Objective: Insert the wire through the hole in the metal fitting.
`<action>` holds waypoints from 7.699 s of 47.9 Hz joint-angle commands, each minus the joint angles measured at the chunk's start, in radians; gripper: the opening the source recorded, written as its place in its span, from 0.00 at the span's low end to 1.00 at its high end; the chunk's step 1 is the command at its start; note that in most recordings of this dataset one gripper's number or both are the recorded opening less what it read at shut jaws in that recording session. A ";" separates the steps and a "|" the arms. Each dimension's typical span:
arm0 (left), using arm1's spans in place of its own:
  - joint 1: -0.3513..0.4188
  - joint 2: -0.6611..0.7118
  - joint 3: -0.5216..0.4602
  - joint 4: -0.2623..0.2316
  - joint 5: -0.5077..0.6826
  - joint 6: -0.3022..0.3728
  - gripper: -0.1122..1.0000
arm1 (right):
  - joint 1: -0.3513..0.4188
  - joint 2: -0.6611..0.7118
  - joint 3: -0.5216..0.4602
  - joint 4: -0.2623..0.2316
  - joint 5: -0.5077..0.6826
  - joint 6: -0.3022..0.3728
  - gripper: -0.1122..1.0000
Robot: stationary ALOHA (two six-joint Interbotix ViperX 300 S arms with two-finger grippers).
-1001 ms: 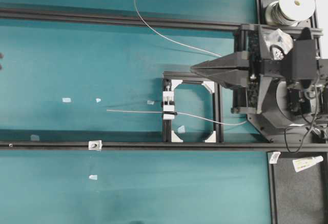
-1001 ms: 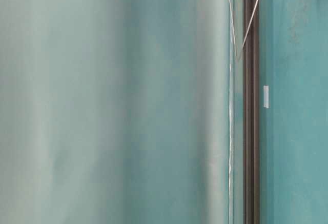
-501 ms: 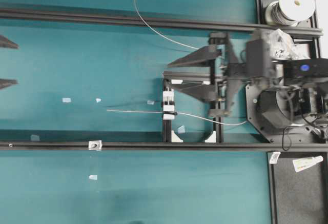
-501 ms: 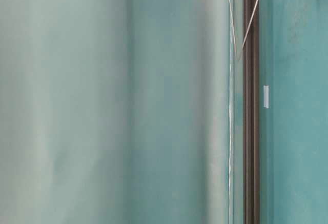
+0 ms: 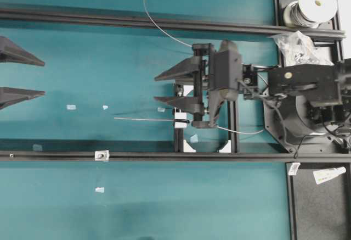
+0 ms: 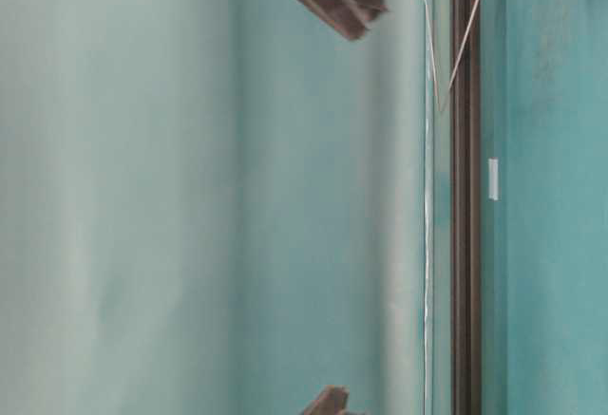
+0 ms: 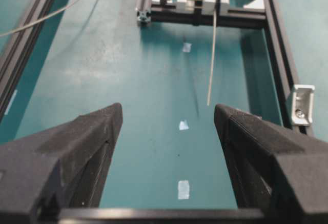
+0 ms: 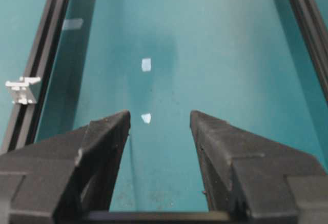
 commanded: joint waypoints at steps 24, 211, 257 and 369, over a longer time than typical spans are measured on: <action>0.003 0.060 -0.002 0.000 -0.060 0.003 0.96 | 0.049 0.184 -0.087 0.000 -0.012 0.052 0.65; 0.003 0.054 -0.003 0.000 -0.044 -0.002 0.96 | 0.098 0.178 -0.132 -0.006 0.120 0.152 0.10; -0.120 0.147 0.097 -0.023 -0.368 -0.078 0.96 | 0.304 0.150 0.135 0.298 -0.319 0.133 0.10; -0.278 0.522 -0.015 -0.023 -0.626 -0.133 0.95 | 0.578 0.462 0.035 0.566 -0.624 -0.021 0.10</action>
